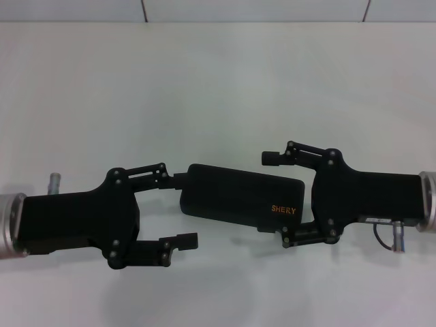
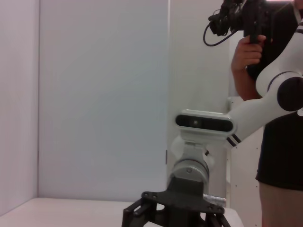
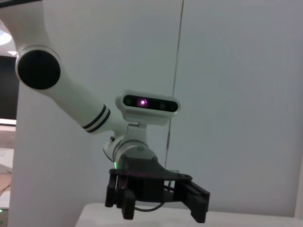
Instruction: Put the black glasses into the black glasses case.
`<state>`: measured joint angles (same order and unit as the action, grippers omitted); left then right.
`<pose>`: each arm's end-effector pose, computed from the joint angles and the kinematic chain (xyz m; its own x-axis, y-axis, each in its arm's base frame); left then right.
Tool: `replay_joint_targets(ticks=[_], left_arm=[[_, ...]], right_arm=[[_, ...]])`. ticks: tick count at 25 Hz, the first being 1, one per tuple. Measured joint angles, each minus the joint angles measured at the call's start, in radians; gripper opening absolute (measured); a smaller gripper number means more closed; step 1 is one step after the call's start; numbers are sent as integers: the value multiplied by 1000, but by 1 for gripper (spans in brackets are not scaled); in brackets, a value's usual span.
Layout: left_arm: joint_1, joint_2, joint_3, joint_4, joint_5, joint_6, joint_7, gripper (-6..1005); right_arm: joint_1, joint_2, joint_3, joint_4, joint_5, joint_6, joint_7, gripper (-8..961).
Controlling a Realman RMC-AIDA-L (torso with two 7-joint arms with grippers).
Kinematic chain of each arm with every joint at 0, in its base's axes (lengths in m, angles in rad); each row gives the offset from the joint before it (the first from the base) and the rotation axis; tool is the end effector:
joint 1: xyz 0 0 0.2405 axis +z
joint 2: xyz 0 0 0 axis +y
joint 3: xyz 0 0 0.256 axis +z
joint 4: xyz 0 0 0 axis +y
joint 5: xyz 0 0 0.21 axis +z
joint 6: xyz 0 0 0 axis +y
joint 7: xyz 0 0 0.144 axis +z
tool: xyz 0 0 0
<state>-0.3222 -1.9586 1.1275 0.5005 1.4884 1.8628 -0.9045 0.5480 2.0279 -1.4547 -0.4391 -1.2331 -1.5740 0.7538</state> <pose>-0.2747 0.2403 0.0110 0.7203 0.0220 0.6933 0.1109 -0.9903 -0.0838 0.2041 0.2969 -0.0546 0.7457 0.1676 -0.6448 0.0789 -0.9833 -0.1643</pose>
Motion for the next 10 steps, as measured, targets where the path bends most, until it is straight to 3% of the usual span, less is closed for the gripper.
replay_joint_targets(ticks=[10], left_arm=[[-10, -5, -6, 2, -6, -1, 22, 770]], right_arm=[[-18, 0, -12, 0, 29, -2, -46, 888]])
